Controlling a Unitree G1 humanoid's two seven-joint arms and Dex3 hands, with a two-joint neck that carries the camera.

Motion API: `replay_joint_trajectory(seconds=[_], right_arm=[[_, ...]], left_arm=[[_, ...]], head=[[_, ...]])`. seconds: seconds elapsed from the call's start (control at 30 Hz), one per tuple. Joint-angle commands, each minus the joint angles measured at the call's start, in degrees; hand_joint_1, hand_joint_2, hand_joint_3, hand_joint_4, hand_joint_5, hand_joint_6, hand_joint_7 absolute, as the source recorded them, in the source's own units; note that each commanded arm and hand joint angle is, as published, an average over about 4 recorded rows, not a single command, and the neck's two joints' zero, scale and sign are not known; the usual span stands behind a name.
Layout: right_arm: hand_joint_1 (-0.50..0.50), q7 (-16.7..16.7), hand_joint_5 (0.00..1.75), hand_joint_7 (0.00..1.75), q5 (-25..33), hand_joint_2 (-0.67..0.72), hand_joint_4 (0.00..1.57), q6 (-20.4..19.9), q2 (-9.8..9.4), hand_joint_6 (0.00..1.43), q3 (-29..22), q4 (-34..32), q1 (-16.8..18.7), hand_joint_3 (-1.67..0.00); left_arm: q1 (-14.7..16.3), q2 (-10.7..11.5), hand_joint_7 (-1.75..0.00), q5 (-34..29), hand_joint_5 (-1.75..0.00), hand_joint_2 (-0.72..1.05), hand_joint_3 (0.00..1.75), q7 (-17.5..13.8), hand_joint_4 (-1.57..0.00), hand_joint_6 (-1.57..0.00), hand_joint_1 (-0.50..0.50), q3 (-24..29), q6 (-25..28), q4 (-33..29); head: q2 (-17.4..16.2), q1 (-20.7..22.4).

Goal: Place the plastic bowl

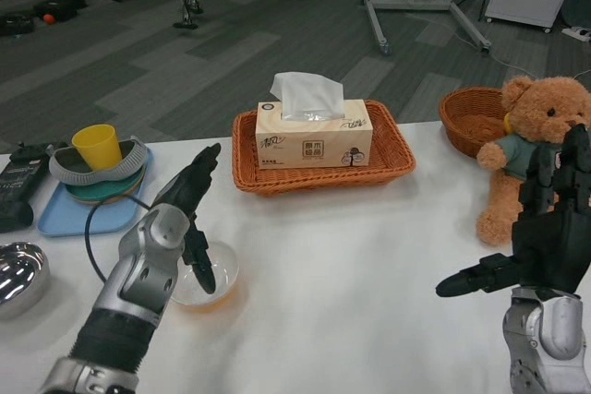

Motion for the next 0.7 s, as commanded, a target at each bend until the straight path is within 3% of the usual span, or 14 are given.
replay_joint_trajectory(seconds=[0.03, 0.07, 0.13, 0.2, 0.27, 0.33, 0.5, 0.57, 0.7], right_arm=[[-0.42, -0.1, 0.0, 0.0, 0.6, 0.72, 0.11, 0.0, -0.06, 0.0, -0.5, -0.3, 0.5, 0.0], [-0.42, -0.1, 0.0, 0.0, 0.6, 0.72, 0.11, 0.0, -0.06, 0.0, -0.5, -0.3, 0.5, 0.0], [-0.42, -0.1, 0.0, 0.0, 0.6, 0.72, 0.11, 0.0, -0.11, 0.0, -0.4, -0.3, 0.5, 0.0], [-0.42, -0.1, 0.0, 0.0, 0.6, 0.72, 0.11, 0.0, -0.24, 0.0, -0.3, -0.4, 0.4, 0.0], [-0.42, -0.1, 0.0, 0.0, 0.7, 0.72, 0.11, 0.0, -0.33, 0.0, -0.3, -0.6, 0.3, 0.0], [-0.42, -0.1, 0.0, 0.0, 0.7, 0.72, 0.11, 0.0, -0.33, 0.0, -0.3, -0.7, 0.1, 0.0], [-0.42, -0.1, 0.0, 0.0, 0.3, 0.72, 0.11, 0.2, -0.81, 0.0, -0.1, -1.3, -0.8, 0.0], [-0.42, -0.1, 0.0, 0.0, 0.0, 0.72, 0.11, 0.4, -0.86, 0.0, 0.0, -1.3, -1.3, 0.0], [-0.42, 0.0, 0.0, 0.0, -0.3, 0.72, 0.09, 1.1, -0.9, 0.0, 0.5, -1.6, -2.1, 0.0]], left_arm=[[4.2, -5.2, -0.07, -11.8, 0.0, -0.61, 0.02, 4.0, 0.0, 0.0, -0.48, 7.3, -10.8, -4.1], [4.3, -5.5, -0.07, -13.8, 0.0, -0.59, 0.0, 4.6, 0.0, 0.0, -0.48, 8.0, -13.1, -4.1], [4.3, -6.2, -0.07, -21.9, 0.0, -0.53, 0.0, 6.2, 0.0, 0.0, -0.48, 9.4, -23.0, -0.7], [4.1, -6.0, -0.07, -36.8, 0.0, -0.48, 0.0, 7.0, 0.0, 0.0, -0.48, 9.2, -36.0, 7.2], [3.7, -4.2, -0.07, -51.0, 0.0, -0.48, 0.0, 5.5, 0.0, 0.0, -0.48, 6.4, -45.4, 14.3], [3.5, -2.5, -0.07, -57.1, 0.0, -0.53, 0.0, 3.3, 0.0, 0.0, -0.48, 4.6, -49.8, 17.2], [3.7, 3.2, -0.07, -61.6, 0.0, -0.55, 0.0, -4.3, 0.0, 0.0, -0.48, 6.7, -50.0, 13.9], [4.3, 4.4, -0.07, -62.4, 0.0, -0.55, 0.0, -4.3, 0.0, 0.0, -0.48, 8.1, -49.9, 9.6], [5.2, 4.6, -0.07, -63.4, 0.0, -0.55, 0.0, -5.1, 0.0, 0.0, -0.48, 10.3, -48.6, 3.7]], head=[[0.9, -0.9], [1.2, -1.4], [1.9, -2.6], [2.4, -3.8], [3.0, -5.4], [3.8, -7.4], [6.1, -12.1], [7.0, -13.1], [8.3, -14.4]])
